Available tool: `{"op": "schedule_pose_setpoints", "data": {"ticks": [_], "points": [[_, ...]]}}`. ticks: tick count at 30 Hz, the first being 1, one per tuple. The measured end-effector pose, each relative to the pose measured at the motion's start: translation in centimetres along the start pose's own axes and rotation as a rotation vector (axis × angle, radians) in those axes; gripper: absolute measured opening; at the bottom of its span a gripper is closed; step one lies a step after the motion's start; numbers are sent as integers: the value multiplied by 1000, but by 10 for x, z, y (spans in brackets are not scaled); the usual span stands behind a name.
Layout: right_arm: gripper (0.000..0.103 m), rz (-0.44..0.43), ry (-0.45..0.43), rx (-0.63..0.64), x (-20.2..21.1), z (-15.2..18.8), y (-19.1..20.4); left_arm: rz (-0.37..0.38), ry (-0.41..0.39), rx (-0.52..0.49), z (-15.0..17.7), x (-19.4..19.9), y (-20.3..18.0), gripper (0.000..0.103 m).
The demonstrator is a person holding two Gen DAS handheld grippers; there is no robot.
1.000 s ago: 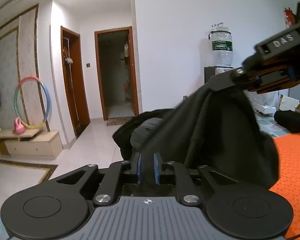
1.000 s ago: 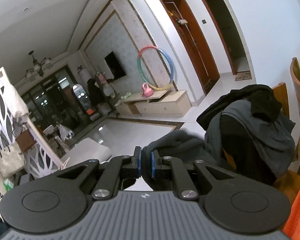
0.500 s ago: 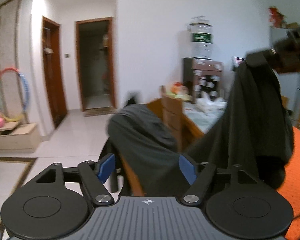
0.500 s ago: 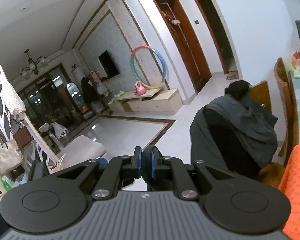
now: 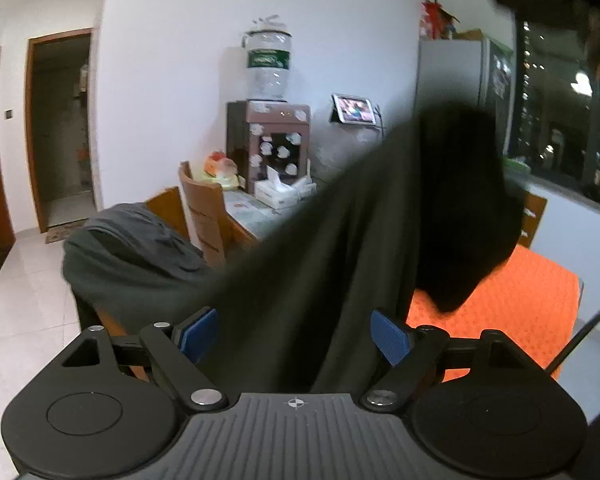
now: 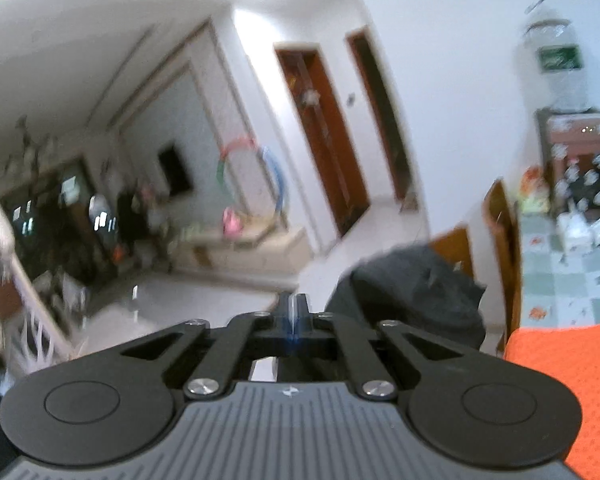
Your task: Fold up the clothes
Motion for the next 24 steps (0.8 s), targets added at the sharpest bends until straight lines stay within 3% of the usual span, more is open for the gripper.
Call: {"op": "schedule_pose_setpoints", "data": {"ticks": [2,3,4,5,7,11,13,19,24], "points": [[1,32,-62,-14,21,-16,-5,31,-28,44,5,-19,10,87],[1,55,-86,-8,30,-23,-7,55,-21,58,7,-37,12,69],[1,83,-81,0,34,-24,-10,80,-13,71,10,-56,15,42],[1,112,-72,9,37,-24,-14,126,25,83,12,-77,17,4],[1,169,-54,26,42,-24,-20,111,66,98,15,-96,15,4],[1,242,40,15,39,-4,-43,45,83,118,22,-85,32,7],[1,259,72,-16,31,8,-58,11,91,128,26,-79,40,13],[1,268,141,-35,-14,44,-72,-119,122,167,36,-56,79,24],[4,246,202,-11,-72,81,-67,-223,134,184,42,-26,111,39]]}}
Point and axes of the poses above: each gripper's, at about its wrist camera, not at the fingertips, and x roughly against the way its jaws point, y to its left, z to its underside, the point moved 3 cm from there along -x, roughly the way its jaws point, and after that the axes turned 13 degrees about z, right-handed, at the moved point
